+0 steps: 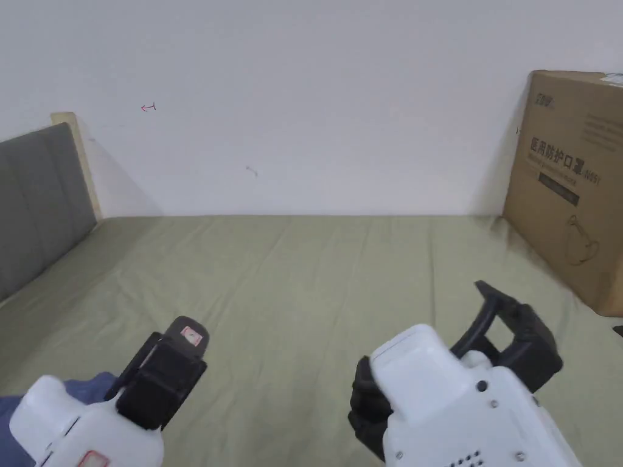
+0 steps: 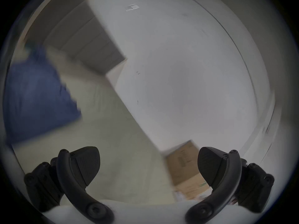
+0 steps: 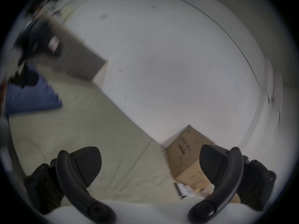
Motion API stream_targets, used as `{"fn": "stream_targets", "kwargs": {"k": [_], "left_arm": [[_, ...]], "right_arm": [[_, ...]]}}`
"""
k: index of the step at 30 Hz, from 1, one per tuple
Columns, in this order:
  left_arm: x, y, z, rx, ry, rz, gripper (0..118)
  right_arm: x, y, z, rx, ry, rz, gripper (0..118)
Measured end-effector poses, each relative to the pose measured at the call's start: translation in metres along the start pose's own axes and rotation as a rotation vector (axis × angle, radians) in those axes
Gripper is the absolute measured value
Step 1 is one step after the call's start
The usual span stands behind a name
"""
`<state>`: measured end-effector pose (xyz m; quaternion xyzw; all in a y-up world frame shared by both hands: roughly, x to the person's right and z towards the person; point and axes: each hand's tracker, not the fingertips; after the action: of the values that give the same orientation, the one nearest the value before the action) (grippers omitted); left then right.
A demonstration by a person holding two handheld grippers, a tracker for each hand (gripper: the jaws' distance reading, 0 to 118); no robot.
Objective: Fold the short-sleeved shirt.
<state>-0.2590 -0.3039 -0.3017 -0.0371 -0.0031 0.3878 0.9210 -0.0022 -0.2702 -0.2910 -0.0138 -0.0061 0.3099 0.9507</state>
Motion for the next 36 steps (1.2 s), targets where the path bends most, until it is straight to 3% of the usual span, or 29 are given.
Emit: {"fn": "stream_targets", "kwargs": {"k": [3,5,7,8,10,14,21,23,24,25,26,27,29,36], "left_arm": [[0.040,0.001,0.008,0.101,0.035,-0.545,118],[0.053,-0.009,0.014,0.140,0.004,-0.868,118],[0.052,-0.020,0.015,0.108,0.029,-1.043,118],[0.051,-0.024,0.014,0.088,0.071,-1.050,118],[0.045,-0.023,0.014,0.095,0.046,-0.929,118],[0.040,-0.006,0.015,0.078,-0.019,-0.686,118],[0.046,-0.006,0.015,0.023,-0.040,-0.784,118],[0.046,-0.008,0.015,0.006,-0.034,-0.776,113],[0.046,-0.009,0.015,0.007,-0.034,-0.768,100],[0.045,-0.010,0.017,0.018,-0.041,-0.759,59],[0.045,-0.009,0.016,0.024,-0.045,-0.757,23],[0.046,-0.009,0.014,0.031,-0.015,-0.760,2],[0.044,-0.008,0.013,0.033,0.001,-0.783,0],[0.041,-0.003,0.012,-0.014,-0.008,-0.749,0]], "right_arm": [[0.029,-0.004,-0.005,0.005,-0.012,-0.433,118],[0.046,-0.016,-0.008,-0.029,0.010,-0.681,118],[0.052,-0.030,-0.011,-0.072,-0.009,-0.790,118],[0.053,-0.033,-0.008,-0.075,0.000,-0.805,118],[0.050,-0.039,-0.006,-0.071,-0.021,-0.773,118],[0.044,-0.029,-0.004,-0.057,-0.041,-0.624,118],[0.035,-0.018,-0.003,-0.048,-0.041,-0.575,117],[0.034,-0.018,-0.002,-0.054,-0.026,-0.574,102],[0.033,-0.017,-0.002,-0.057,-0.025,-0.571,83],[0.032,-0.016,-0.002,-0.061,-0.028,-0.567,41],[0.031,-0.015,-0.003,-0.071,-0.054,-0.564,17],[0.031,-0.016,-0.003,-0.073,-0.073,-0.573,9],[0.036,-0.019,-0.002,-0.062,-0.074,-0.608,0],[0.036,-0.021,-0.007,-0.102,-0.052,-0.586,0]]}}
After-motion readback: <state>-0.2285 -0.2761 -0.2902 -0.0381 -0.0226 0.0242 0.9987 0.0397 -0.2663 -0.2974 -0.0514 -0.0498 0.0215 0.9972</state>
